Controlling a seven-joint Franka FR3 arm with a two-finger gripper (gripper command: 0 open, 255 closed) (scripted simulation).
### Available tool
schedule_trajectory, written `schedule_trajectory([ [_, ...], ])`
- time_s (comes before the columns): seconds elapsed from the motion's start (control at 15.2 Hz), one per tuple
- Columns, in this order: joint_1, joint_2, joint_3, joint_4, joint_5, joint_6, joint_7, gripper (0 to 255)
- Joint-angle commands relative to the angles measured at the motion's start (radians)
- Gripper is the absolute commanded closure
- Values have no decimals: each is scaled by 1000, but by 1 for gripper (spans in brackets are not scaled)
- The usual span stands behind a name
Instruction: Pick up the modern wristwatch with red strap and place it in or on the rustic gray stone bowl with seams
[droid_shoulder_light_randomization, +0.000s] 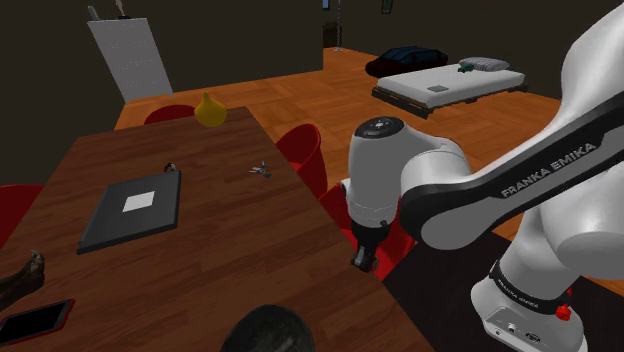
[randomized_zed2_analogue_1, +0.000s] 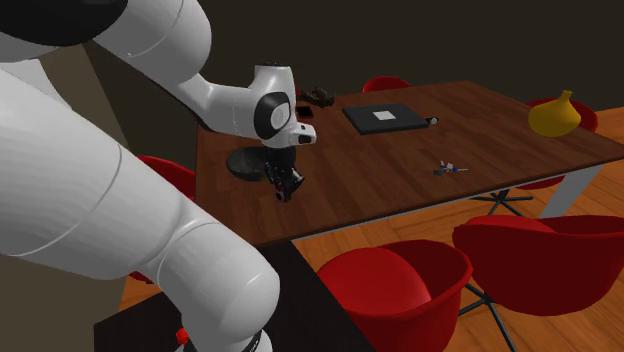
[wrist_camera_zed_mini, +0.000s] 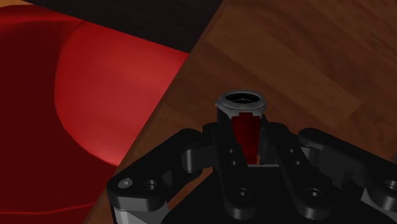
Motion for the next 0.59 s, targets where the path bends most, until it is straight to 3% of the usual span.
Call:
schedule_trajectory([
  [0.0,3,-27,-10,13,1,-40,-5,255],
  [0.53,13,-117,-44,67,-1,-183,-17,255],
])
